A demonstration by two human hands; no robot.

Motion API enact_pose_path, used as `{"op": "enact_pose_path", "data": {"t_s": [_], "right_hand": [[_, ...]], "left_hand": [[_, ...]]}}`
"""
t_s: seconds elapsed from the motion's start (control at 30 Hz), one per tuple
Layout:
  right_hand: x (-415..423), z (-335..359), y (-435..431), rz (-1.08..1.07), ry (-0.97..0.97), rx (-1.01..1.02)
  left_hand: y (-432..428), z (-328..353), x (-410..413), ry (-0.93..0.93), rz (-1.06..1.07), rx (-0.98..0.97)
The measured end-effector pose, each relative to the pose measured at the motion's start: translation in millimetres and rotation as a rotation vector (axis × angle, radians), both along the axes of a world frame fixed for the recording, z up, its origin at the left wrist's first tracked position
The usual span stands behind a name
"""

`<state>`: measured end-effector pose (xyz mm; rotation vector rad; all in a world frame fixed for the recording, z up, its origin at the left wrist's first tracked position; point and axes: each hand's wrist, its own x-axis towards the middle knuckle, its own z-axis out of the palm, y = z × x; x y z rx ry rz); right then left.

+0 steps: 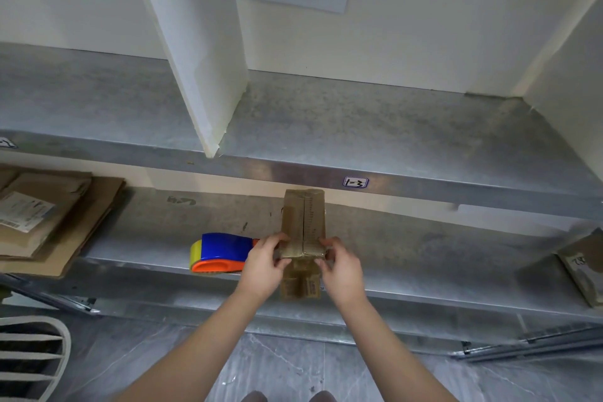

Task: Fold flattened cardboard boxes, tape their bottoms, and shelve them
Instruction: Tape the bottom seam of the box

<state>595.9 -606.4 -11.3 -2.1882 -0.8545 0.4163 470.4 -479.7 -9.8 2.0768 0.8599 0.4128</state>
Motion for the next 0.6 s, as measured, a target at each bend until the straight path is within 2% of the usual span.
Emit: {"op": "enact_pose_path", "data": {"t_s": [0.1,0.2,0.3,0.4,0.6], "right_hand": [[-1,1,2,-0.015,0.115,0.007],[3,9,0,-0.072,0.219,0.038],[9,16,1,-0.087,0.245,-0.013],[14,20,6,-0.094,0.459,0.015],[14,18,-3,-0.115,0.643,0.112]], "left_hand": [[6,5,-3,0.003,-0.049,-0.202],[13,11,-4,0.018,-0.008,-0.361],[18,17,5,0.119,-0.024,-0.412],[21,22,12,0.098,0.006,-0.529],[11,25,8,0.042,-0.003,-0.583]]}}
